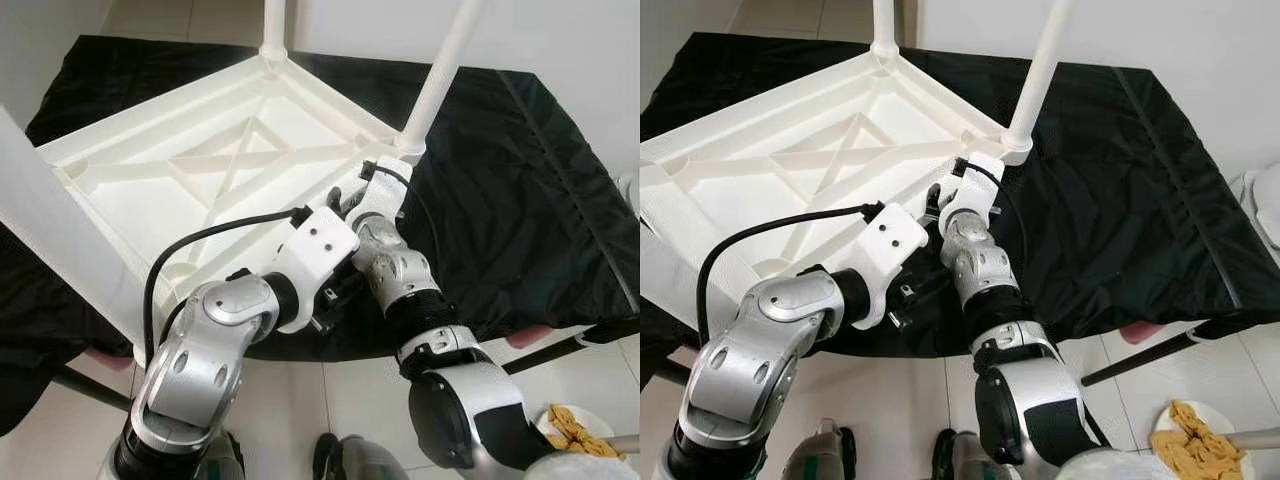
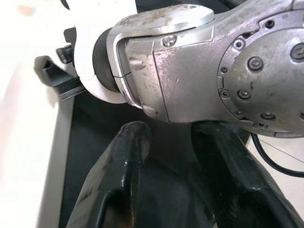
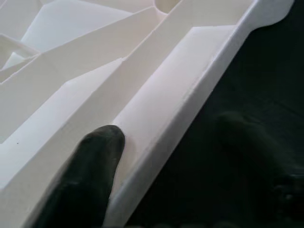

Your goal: Building children table

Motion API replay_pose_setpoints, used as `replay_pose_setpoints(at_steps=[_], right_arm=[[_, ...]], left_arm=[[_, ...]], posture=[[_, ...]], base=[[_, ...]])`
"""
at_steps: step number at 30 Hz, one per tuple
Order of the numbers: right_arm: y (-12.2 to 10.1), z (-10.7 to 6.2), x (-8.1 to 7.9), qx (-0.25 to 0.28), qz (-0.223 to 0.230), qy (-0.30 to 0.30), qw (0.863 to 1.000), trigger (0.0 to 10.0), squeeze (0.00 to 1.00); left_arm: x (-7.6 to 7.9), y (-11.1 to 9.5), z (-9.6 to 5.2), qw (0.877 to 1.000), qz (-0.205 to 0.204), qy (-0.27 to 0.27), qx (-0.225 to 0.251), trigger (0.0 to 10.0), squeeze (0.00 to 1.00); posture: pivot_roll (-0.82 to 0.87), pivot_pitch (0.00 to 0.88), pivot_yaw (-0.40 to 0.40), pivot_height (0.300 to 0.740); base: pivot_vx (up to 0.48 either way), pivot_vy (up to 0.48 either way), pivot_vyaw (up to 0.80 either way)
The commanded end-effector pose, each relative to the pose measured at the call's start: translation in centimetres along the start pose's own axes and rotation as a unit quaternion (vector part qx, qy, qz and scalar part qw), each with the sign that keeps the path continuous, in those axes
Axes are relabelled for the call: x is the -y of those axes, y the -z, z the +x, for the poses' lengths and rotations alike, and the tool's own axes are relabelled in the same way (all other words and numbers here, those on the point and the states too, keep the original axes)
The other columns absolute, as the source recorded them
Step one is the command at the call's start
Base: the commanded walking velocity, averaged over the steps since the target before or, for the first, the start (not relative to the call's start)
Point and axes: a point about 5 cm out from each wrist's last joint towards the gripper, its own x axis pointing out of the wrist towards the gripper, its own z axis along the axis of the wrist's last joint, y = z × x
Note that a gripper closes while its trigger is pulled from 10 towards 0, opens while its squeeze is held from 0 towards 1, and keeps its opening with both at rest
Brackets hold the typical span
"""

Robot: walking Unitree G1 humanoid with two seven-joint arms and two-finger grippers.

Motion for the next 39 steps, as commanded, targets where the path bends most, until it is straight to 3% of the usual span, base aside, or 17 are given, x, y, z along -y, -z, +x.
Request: replay_pose_setpoints(at_steps=[1, 7, 8, 10, 11, 27, 33, 34, 36, 37, 38, 39], right_arm=[[2.4, 0.0, 0.5, -0.05, -0.017, 0.027, 0.998, 0.0, 0.0], [2.5, 0.3, 0.9, -0.055, -0.024, 0.045, 0.997, 0.0, 0.0], [2.5, 0.3, 0.8, -0.057, -0.024, 0.045, 0.997, 2.2, 0.0], [2.6, 0.3, 0.8, -0.058, -0.024, 0.044, 0.997, 2.2, 0.0], [2.7, 0.3, 0.9, -0.063, -0.021, 0.048, 0.997, 10.0, 0.0], [4.5, 0.5, 2.2, -0.125, 0.007, 0.099, 0.987, 10.0, 0.0], [5.2, 0.5, 2.6, -0.144, 0.012, 0.114, 0.983, 10.0, 0.0], [5.3, 0.5, 2.6, -0.145, 0.012, 0.116, 0.983, 8.9, 0.0], [5.3, 0.5, 2.6, -0.146, 0.013, 0.118, 0.982, 8.9, 0.0], [5.4, 0.5, 2.6, -0.148, 0.013, 0.119, 0.982, 4.7, 0.0], [5.6, 0.5, 2.5, -0.152, 0.016, 0.12, 0.981, 3.6, 0.0], [5.6, 0.5, 2.5, -0.152, 0.016, 0.12, 0.981, 3.6, 0.0]], left_arm=[[-0.1, -0.5, 0.5, 0.999, 0.007, -0.05, 0.002, 10.0, 0.0], [0.0, -0.9, 0.8, 0.998, 0.017, -0.064, 0.006, 10.0, 0.0], [0.0, -0.9, 0.8, 0.998, 0.017, -0.065, 0.005, 10.0, 0.0], [0.0, -0.9, 0.8, 0.998, 0.017, -0.066, 0.005, 10.0, 0.0], [0.0, -0.9, 0.8, 0.998, 0.017, -0.066, 0.005, 10.0, 0.0], [-0.4, -1.4, 0.6, 0.997, 0.041, -0.065, 0.011, 10.0, 0.0], [0.3, -1.4, 0.2, 0.998, 0.05, -0.041, 0.014, 10.0, 0.0], [0.4, -1.4, 0.2, 0.998, 0.049, -0.041, 0.013, 10.0, 0.0], [0.4, -1.4, 0.2, 0.998, 0.049, -0.041, 0.013, 10.0, 0.0], [0.4, -1.4, 0.2, 0.998, 0.049, -0.041, 0.012, 10.0, 0.0], [0.5, -1.4, 0.2, 0.998, 0.049, -0.041, 0.012, 10.0, 0.0], [0.5, -1.4, 0.2, 0.998, 0.049, -0.041, 0.012, 10.0, 0.0]], posture=[[0.19, 0.132, -0.131, 0.74], [0.19, 0.133, -0.138, 0.74], [0.19, 0.133, -0.14, 0.74], [0.19, 0.133, -0.14, 0.74], [0.19, 0.134, -0.14, 0.74], [0.19, 0.141, -0.137, 0.74], [0.19, 0.142, -0.137, 0.74], [0.19, 0.144, -0.137, 0.74], [0.19, 0.144, -0.137, 0.74], [0.19, 0.147, -0.14, 0.74], [0.19, 0.149, -0.139, 0.74], [0.19, 0.149, -0.139, 0.74]], base=[[0.0, 0.0, 0.0], [0.0, 0.0, 0.0], [0.0, 0.0, 0.0], [0.0, 0.0, 0.0], [0.0, 0.0, 0.0], [0.0, 0.0, 0.0], [0.0, 0.0, 0.0], [0.0, 0.0, 0.0], [0.0, 0.0, 0.0], [0.0, 0.0, 0.0], [0.0, 0.0, 0.0], [0.0, 0.0, 0.0]])
